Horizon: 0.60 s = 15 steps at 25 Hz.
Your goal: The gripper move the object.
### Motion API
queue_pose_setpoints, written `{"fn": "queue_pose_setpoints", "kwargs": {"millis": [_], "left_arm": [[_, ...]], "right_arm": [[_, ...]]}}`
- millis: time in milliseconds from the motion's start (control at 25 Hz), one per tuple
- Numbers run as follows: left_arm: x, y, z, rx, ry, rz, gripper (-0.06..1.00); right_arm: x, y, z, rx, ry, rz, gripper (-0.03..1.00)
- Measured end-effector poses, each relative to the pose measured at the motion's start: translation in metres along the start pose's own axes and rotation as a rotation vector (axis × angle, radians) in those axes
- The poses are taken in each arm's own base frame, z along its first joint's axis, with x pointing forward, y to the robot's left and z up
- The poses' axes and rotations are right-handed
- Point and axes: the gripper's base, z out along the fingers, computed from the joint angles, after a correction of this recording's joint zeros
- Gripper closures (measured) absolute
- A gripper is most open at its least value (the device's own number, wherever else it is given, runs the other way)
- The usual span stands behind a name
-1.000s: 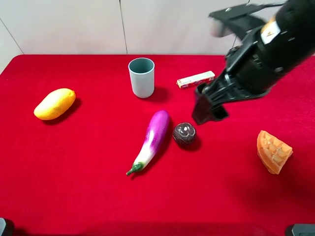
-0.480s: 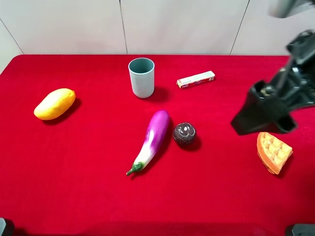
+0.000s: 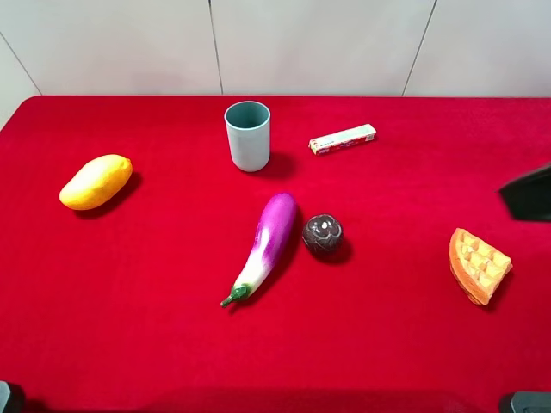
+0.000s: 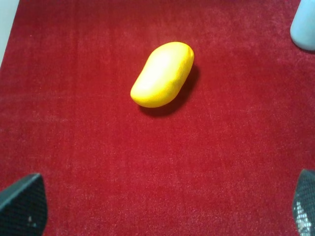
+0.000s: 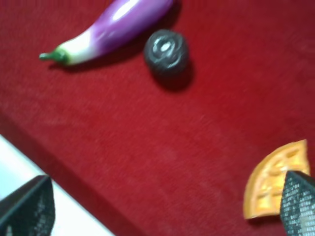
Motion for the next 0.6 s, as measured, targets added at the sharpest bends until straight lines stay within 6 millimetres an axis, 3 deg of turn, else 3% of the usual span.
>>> {"fn": "queue_pose_setpoints", "kwargs": {"millis": [320,600], "left_arm": [[0.000,0.000,0.000,0.000,0.000,0.000,-0.05],[0.000,0.000,0.000,0.000,0.000,0.000,-0.05]], "right_arm": [[0.024,-0.008,-0.037,0.066,-0.169,-0.016,0.27],[0.043,-0.021,-0.059,0.213,-0.273,0.140,0.27]]}}
